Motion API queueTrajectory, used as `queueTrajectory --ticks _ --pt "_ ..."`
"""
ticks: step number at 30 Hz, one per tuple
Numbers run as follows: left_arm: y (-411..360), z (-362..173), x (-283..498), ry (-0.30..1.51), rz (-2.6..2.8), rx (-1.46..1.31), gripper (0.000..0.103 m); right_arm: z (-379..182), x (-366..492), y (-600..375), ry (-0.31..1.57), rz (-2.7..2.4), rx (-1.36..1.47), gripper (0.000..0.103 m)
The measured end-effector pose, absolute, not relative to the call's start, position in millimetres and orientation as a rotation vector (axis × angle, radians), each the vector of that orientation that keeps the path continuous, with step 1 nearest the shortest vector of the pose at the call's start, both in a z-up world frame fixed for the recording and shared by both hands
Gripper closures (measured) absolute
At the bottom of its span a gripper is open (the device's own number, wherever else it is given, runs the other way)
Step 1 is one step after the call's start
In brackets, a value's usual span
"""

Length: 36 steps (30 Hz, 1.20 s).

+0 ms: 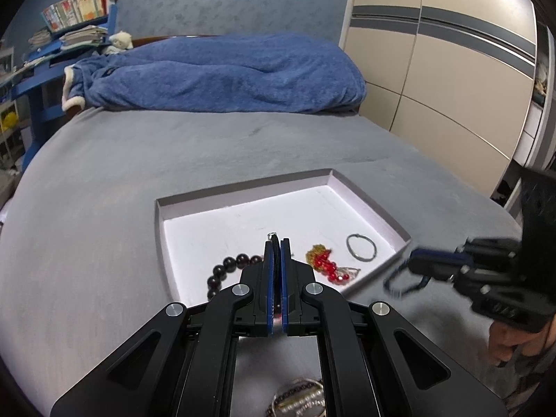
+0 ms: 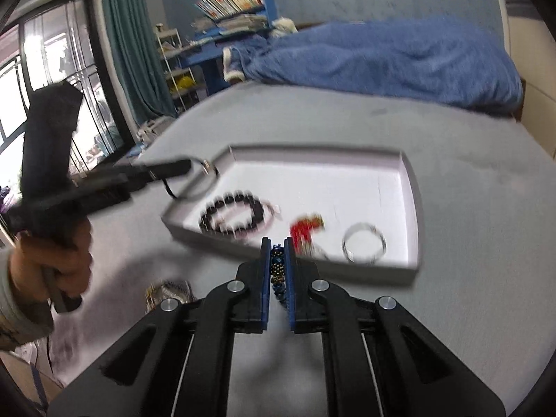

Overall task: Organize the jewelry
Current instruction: 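Carry both held bracelets into the white box and open both tools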

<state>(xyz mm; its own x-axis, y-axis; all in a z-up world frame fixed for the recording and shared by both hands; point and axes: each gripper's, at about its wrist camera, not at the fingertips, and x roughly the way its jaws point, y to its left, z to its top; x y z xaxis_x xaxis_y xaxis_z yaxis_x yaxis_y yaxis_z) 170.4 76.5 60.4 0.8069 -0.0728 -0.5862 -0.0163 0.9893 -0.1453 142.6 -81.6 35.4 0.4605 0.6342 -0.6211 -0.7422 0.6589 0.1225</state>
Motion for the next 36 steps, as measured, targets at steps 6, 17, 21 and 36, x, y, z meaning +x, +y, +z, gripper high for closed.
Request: queueTrajectory --ticks 6,17,21,36 --pt "81.0 54.8 191.5 0.643 -0.009 -0.16 0.099 70.7 162.1 -54.7 0.615 0.88 -0.168 0.096" --pt "79.6 20.9 216.8 0.714 0.009 -0.166 0.099 44.2 203.1 -10.5 0.699 0.863 -0.208 0.096" --pt "82.4 15.6 217.2 0.719 0.022 -0.162 0.099 23.0 212.4 -17.1 0.748 0.82 -0.197 0.096" --pt "87.8 3.4 214.9 0.766 0.08 -0.125 0.087 -2.5 223.6 -52.3 0.799 0.716 -0.173 0.096"
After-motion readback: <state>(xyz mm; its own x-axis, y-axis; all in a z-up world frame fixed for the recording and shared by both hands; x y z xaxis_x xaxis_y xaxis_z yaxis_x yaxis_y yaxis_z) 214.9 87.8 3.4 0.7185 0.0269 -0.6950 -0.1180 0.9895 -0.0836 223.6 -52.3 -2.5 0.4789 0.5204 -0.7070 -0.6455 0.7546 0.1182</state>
